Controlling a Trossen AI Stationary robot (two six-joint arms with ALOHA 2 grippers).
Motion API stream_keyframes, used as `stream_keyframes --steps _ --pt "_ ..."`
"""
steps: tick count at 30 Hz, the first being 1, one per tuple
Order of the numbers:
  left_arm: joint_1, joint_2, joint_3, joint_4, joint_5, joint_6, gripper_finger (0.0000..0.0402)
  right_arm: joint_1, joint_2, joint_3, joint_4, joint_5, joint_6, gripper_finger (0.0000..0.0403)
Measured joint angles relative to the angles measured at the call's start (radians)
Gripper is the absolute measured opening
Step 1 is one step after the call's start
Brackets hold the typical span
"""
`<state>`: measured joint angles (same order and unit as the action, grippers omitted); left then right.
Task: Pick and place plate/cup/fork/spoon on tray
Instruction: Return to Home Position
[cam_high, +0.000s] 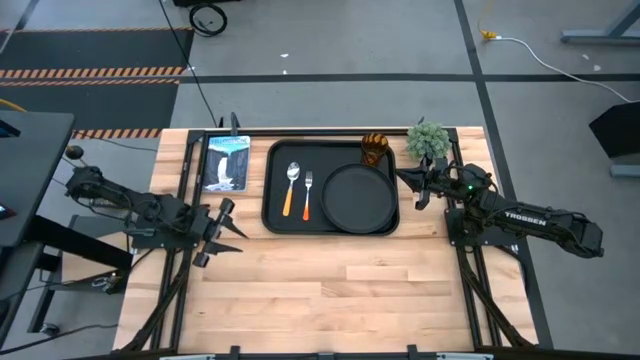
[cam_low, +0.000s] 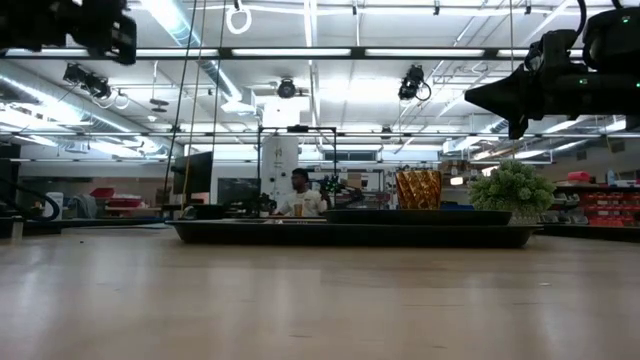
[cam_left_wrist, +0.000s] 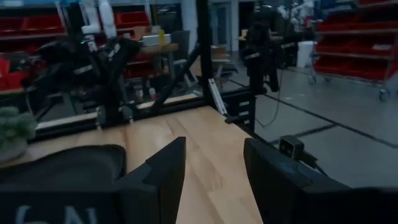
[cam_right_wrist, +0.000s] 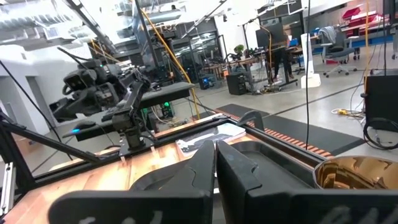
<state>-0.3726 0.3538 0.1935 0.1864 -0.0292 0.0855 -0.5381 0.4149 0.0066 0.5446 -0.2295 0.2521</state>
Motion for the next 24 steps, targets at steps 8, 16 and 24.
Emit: stream_keyframes --steps 8,16,24 --pt "0.055 -0.152 -0.095 -0.073 0.001 -0.067 0.0172 0.000 0.000 0.000 0.000 0.000 0.000 0.0023" --pt "0.062 -0.226 -0.125 -0.112 0.000 -0.078 0.0172 0.000 0.000 0.000 0.000 0.000 0.000 0.0023" --pt "0.043 -0.263 -0.125 -0.108 0.000 -0.075 0.0172 0.000 0.000 0.000 0.000 0.000 0.000 0.0023"
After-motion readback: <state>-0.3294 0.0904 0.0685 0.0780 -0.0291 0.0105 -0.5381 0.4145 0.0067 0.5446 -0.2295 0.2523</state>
